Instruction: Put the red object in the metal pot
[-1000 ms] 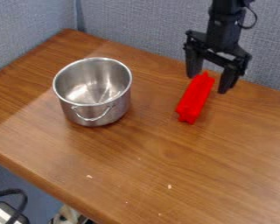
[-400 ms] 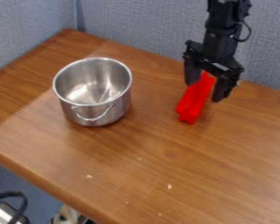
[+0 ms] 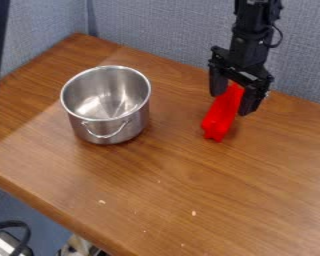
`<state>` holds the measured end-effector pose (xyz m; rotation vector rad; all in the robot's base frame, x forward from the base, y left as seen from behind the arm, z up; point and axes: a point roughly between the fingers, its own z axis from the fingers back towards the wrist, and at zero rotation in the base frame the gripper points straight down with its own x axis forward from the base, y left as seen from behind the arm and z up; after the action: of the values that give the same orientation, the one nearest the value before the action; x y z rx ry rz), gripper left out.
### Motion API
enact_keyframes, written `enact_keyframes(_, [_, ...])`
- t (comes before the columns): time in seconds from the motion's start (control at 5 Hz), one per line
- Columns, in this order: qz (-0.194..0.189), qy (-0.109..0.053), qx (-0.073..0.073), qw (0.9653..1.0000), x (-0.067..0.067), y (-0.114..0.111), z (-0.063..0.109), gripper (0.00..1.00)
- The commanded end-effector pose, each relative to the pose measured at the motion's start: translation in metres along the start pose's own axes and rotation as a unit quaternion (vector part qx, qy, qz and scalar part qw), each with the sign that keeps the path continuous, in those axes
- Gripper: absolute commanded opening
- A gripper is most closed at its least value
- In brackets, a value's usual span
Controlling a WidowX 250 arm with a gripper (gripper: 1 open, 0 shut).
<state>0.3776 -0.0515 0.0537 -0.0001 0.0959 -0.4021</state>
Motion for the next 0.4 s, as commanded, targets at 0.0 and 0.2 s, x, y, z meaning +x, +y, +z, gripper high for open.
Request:
enact_keyframes(0.0, [0.004, -0.024, 0.006, 0.9997, -0.013, 0.015, 0.013, 1.0])
enact_keyframes(0.2, [0.01, -0.027, 0.006, 0.9996, -0.033, 0.023, 0.007, 1.0])
